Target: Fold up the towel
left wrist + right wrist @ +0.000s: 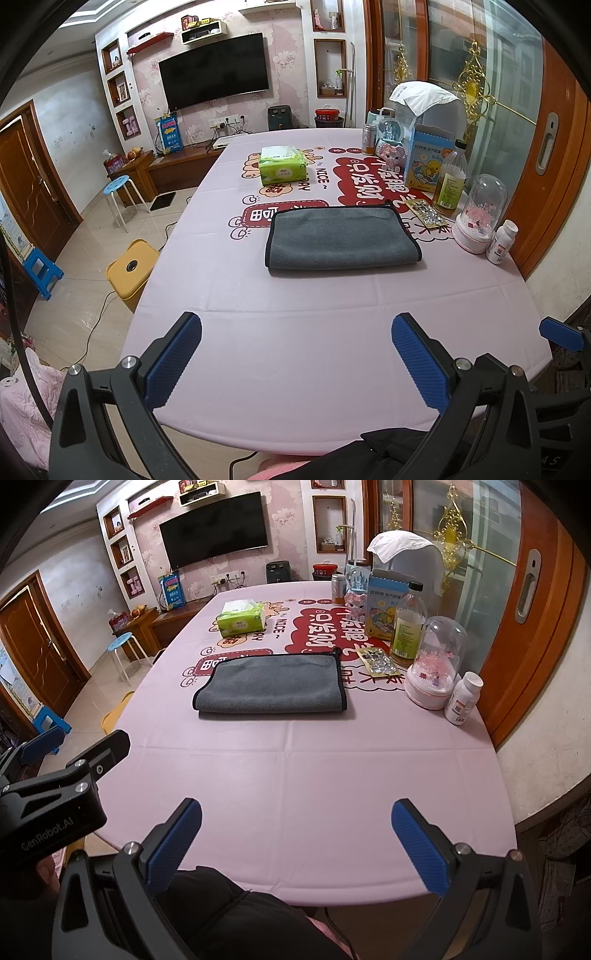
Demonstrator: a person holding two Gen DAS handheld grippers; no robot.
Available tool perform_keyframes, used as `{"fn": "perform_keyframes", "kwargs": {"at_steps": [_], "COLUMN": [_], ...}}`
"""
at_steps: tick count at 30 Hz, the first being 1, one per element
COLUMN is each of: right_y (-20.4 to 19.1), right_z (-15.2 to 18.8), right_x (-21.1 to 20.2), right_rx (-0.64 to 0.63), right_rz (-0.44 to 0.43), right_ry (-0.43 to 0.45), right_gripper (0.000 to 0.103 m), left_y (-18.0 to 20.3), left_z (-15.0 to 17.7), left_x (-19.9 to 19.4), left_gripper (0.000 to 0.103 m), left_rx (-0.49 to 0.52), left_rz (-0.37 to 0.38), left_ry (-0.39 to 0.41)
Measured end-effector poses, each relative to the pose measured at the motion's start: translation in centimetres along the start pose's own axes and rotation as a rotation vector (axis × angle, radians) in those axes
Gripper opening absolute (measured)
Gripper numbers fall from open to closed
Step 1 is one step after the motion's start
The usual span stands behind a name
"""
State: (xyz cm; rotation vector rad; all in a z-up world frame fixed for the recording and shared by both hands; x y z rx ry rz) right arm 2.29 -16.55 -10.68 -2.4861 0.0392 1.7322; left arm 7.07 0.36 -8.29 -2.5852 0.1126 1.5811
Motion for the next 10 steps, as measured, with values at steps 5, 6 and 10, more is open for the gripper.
{"fn": "perform_keyframes", "kwargs": {"at_steps": [5, 6, 10], "right_y": [-0.03, -0.02, -0.03], "right_z": [0.02, 0.02, 0.0], "right_x": [0.0, 0.0, -0.01], "right_rx": [0.0, 0.001, 0.001], "right_rz": [0.0, 0.0, 0.0], "right_ry": [0.0, 0.0, -0.001], "right_gripper": [0.103, 0.103, 0.103], "left_y": [-0.01, -0.01, 0.02], "left_z": [0.17, 0.07, 0.21], "left_x": [0.01, 0.03, 0.03], "left_gripper": [0.102, 0.102, 0.102], "left_rx": [0.0, 0.001, 0.0], "left_rz": [0.0, -0.001, -0.001], "left_ry": [0.0, 0.0, 0.0]}}
Point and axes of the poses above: each gripper's, at about its wrist camera, not at the fingertips, and x roughly the way its jaws point, y to its right, z to its underside, the point moved 9 cm from there along x, roughly the way its jaws point, and after that the axes turned 15 degrees about -y, right-handed, at the moved point
